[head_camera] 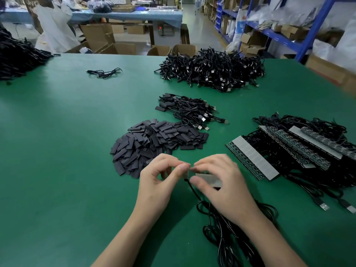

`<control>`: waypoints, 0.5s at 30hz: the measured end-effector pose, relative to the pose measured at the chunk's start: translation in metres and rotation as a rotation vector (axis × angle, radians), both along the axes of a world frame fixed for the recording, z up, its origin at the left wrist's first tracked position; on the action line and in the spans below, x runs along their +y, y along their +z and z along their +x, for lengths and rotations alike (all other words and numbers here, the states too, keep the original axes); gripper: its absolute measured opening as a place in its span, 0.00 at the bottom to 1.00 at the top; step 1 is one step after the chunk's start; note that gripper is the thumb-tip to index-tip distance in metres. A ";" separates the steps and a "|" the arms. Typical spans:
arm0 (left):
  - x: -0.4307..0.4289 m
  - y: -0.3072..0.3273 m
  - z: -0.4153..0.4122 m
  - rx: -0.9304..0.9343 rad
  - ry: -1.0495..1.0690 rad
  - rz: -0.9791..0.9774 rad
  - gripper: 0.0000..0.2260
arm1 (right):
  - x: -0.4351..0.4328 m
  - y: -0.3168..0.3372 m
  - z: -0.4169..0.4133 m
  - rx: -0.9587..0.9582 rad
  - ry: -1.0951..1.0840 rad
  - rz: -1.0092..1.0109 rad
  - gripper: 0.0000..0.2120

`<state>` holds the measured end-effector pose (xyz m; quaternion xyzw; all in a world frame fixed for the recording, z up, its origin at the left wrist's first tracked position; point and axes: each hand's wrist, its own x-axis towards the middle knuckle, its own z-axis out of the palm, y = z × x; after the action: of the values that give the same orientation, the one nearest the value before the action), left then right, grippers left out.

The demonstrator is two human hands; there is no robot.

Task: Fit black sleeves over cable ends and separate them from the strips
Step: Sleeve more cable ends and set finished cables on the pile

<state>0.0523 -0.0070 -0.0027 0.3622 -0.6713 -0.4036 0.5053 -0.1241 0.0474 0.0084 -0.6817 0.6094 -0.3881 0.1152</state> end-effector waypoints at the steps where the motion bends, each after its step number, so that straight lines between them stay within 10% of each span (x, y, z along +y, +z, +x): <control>1: 0.001 0.000 -0.001 0.015 -0.005 -0.003 0.08 | 0.002 0.000 0.006 0.011 0.049 0.007 0.16; 6: -0.003 -0.002 0.001 -0.027 0.023 0.004 0.10 | 0.008 0.007 0.016 -0.298 0.101 0.109 0.10; 15: -0.036 -0.024 0.015 -0.714 0.431 -0.006 0.18 | 0.019 0.071 0.000 -1.242 0.269 -0.054 0.11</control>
<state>0.0677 -0.0434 -0.0264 0.6100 -0.7144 -0.1358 0.3146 -0.1245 0.0663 0.0790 -0.4027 0.3280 -0.7085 0.4778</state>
